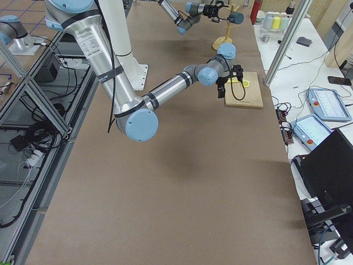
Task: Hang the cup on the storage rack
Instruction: 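Hook the mug handle onto a peg of the mug-tree with the left gripper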
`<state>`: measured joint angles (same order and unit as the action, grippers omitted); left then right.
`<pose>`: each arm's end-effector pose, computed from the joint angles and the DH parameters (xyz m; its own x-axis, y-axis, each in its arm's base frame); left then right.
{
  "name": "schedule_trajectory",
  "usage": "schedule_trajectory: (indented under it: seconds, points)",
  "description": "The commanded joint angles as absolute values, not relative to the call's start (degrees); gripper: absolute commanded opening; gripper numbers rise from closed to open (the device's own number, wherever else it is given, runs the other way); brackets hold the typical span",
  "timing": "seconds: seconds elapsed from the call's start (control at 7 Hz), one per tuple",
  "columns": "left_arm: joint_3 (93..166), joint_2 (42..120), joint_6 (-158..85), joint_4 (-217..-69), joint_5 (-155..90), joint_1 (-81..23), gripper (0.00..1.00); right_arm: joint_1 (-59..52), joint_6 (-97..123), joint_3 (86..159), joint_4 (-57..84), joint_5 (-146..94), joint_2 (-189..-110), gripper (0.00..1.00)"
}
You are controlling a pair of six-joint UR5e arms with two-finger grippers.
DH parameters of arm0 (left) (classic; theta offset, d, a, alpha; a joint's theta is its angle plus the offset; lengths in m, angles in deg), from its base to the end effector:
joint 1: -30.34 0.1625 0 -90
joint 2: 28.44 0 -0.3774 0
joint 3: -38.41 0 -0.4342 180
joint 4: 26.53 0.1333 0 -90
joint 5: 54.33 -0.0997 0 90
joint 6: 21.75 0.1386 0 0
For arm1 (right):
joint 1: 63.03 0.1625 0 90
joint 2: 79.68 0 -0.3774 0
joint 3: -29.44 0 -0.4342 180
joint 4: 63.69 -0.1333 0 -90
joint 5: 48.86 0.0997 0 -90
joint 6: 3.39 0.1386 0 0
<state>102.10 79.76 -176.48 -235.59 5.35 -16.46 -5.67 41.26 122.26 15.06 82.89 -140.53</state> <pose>0.2789 -0.5939 0.4464 -0.9654 -0.1123 -0.2354 0.1851 0.3412 -0.9216 -0.3407 -0.6079 0.2693 0.5482 -0.1282 0.8265 0.0110 0.9892 0.1462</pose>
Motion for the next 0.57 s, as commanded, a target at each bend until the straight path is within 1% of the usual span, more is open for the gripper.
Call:
schedule_trajectory:
  seconds: [0.0,0.29,0.43]
  points:
    - [106.6,77.7,-176.5,-235.5,5.3,-16.5,0.98,-5.7,41.3,122.2,15.1,82.9,-140.6,0.99]
    - [115.6,72.5,-176.4,-234.2,5.1,-16.5,0.98,-5.8,41.3,122.0,15.1,83.0,-140.7,0.99]
    - [121.2,68.8,-176.3,-234.2,4.9,-16.5,0.98,-5.8,41.3,122.1,15.1,83.0,-140.8,0.99]
